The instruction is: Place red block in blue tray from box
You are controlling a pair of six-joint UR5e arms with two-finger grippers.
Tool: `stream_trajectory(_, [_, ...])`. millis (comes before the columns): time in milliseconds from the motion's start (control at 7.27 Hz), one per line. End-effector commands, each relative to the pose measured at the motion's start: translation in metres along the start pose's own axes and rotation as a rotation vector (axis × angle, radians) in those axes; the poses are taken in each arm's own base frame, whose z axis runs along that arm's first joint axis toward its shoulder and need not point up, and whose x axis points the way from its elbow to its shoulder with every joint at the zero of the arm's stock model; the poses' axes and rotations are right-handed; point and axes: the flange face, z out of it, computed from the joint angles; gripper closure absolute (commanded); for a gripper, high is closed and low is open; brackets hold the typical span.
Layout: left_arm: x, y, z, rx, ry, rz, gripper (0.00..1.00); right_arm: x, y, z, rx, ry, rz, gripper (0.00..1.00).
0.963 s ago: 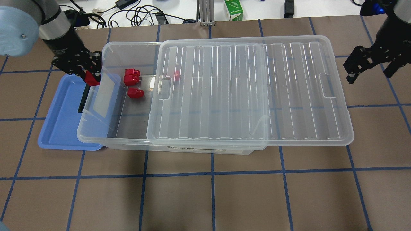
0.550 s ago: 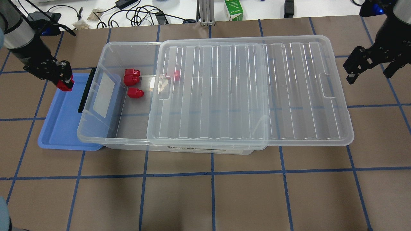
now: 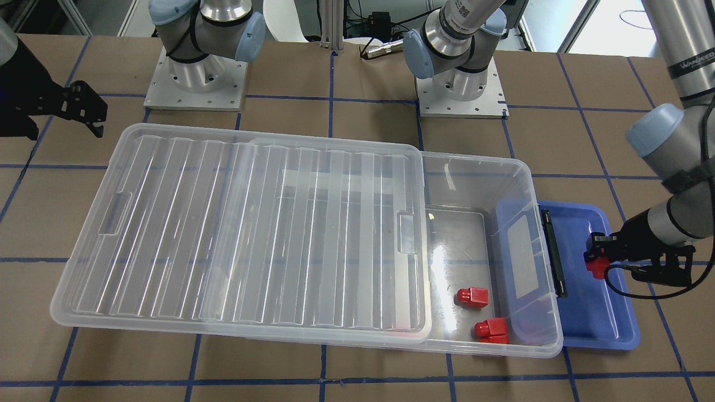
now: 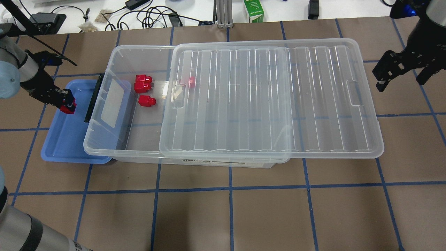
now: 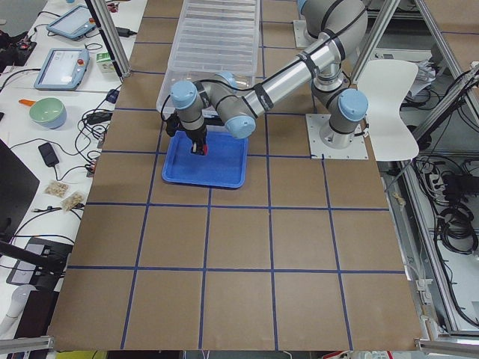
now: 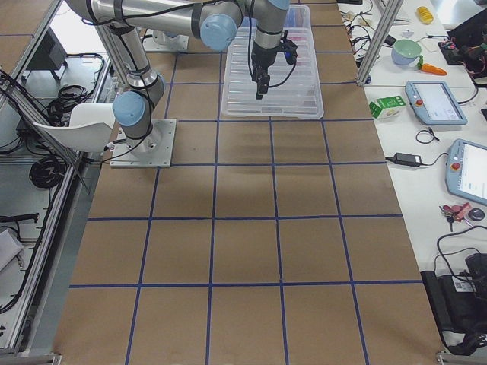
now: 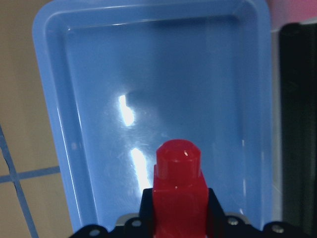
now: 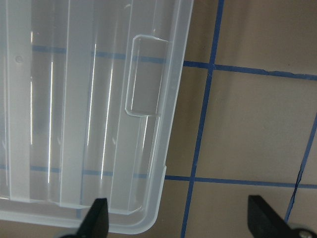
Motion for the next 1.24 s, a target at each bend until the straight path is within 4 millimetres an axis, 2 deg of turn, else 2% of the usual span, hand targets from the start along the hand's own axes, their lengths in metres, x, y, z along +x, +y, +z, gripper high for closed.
stream_trajectory(0, [-0.003, 0.008, 0.040, 0.009, -0.005, -0.007, 0.97, 0.003, -0.002, 0.000, 0.010, 0.007, -0.005, 0.00])
stream_trajectory(275, [-0.003, 0.008, 0.053, -0.008, 0.008, -0.013, 0.46, 0.008, -0.012, 0.013, -0.011, -0.006, -0.004, 0.00])
stream_trajectory(412, [-0.006, 0.004, 0.040, 0.013, -0.006, -0.010, 0.14, 0.012, -0.022, 0.021, -0.010, -0.005, -0.002, 0.00])
stream_trajectory(550, [-0.005, 0.003, 0.020, 0.027, -0.022, -0.019, 0.11, 0.015, -0.032, 0.030, -0.010, -0.004, -0.004, 0.00])
stream_trajectory(688, [0.005, 0.005, -0.009, 0.009, -0.014, -0.021, 0.05, 0.020, -0.038, 0.036, -0.009, -0.004, 0.002, 0.00])
stream_trajectory(825, [0.017, 0.011, -0.059, -0.001, -0.011, -0.040, 0.05, 0.036, -0.040, 0.042, -0.014, -0.012, 0.014, 0.00])
stream_trajectory(962, [0.050, 0.014, -0.113, -0.011, -0.005, -0.051, 0.05, 0.059, -0.041, 0.053, -0.028, -0.028, -0.006, 0.00])
stream_trajectory(1100, [0.109, 0.015, -0.169, -0.013, -0.022, -0.075, 0.04, 0.082, -0.042, 0.062, -0.030, -0.045, -0.005, 0.00])
